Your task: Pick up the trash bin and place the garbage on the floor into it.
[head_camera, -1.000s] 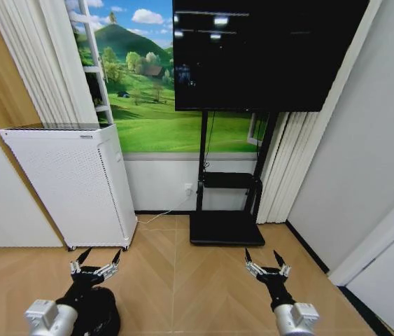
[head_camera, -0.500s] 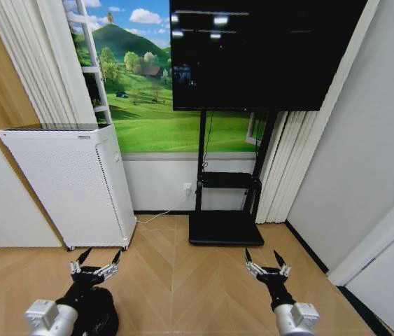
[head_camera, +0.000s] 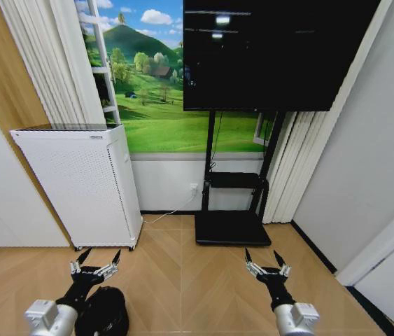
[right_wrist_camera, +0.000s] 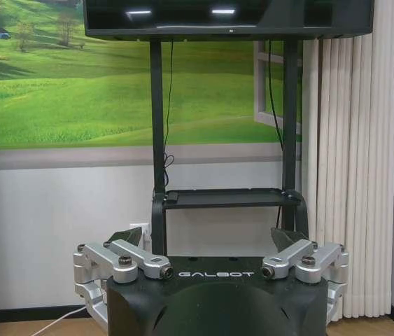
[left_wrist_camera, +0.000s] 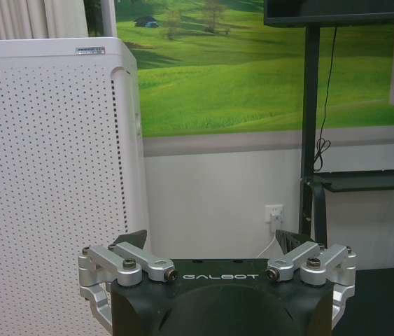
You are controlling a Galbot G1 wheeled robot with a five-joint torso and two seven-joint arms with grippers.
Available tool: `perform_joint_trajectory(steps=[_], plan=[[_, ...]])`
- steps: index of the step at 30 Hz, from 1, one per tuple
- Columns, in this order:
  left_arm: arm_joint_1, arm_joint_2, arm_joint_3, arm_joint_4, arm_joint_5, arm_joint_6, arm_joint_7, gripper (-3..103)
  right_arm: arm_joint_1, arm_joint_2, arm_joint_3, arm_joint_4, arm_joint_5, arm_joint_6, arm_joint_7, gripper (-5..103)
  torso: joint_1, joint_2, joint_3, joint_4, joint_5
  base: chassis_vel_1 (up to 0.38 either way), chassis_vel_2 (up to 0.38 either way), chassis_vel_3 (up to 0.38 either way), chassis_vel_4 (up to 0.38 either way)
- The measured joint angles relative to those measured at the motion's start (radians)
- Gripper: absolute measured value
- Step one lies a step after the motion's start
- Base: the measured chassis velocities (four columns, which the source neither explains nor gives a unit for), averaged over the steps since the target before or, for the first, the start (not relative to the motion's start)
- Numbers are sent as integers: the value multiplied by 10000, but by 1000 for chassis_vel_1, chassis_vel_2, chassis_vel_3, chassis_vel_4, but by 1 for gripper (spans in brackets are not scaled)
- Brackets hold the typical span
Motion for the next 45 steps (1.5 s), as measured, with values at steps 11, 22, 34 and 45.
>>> perform_joint_trajectory(steps=[11,22,34,45], plan=[[0,0,0,-1,0,0,1,100,0,-1,-1,0,0,0,0,100,0,0,0,0,-2,61,66,-65,-71],[0,0,0,-1,0,0,-2,100,0,0,-2,0,1,0,-1,100,0,0,0,0,1,58,64,-62,-65],[0,0,0,0,0,0,0,100,0,0,0,0,0,0,0,100,0,0,0,0,-3,-8,-8,8,6],[0,0,0,0,0,0,0,100,1,0,0,0,0,0,0,100,1,-1,1,0,-2,22,-32,-29,34]])
